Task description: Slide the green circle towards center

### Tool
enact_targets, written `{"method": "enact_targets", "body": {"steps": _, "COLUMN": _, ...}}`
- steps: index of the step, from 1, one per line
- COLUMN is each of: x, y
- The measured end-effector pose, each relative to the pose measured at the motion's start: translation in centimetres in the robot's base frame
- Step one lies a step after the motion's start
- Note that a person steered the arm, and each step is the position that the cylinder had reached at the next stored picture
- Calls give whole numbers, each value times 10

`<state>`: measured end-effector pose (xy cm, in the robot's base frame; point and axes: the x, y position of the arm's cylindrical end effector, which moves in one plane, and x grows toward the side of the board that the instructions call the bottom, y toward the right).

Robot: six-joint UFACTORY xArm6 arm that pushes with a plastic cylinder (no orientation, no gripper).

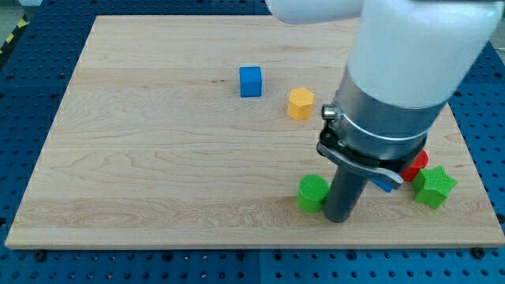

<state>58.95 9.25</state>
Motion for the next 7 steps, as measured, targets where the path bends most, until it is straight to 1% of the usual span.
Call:
{"method": "enact_targets", "body": {"steps": 2, "x": -9, "y": -16}}
{"method": "enact_targets", "body": {"steps": 3, "x": -19, "y": -26}}
{"method": "enact_targets", "body": {"steps": 4, "x": -38, "y": -36}}
{"method": "enact_targets", "body": {"steps": 5, "x": -57, "y": -57}}
{"method": "enact_targets", "body": {"steps": 6, "x": -52, "y": -98}}
{"method": "enact_targets", "body": {"steps": 7, "x": -48, "y": -119}}
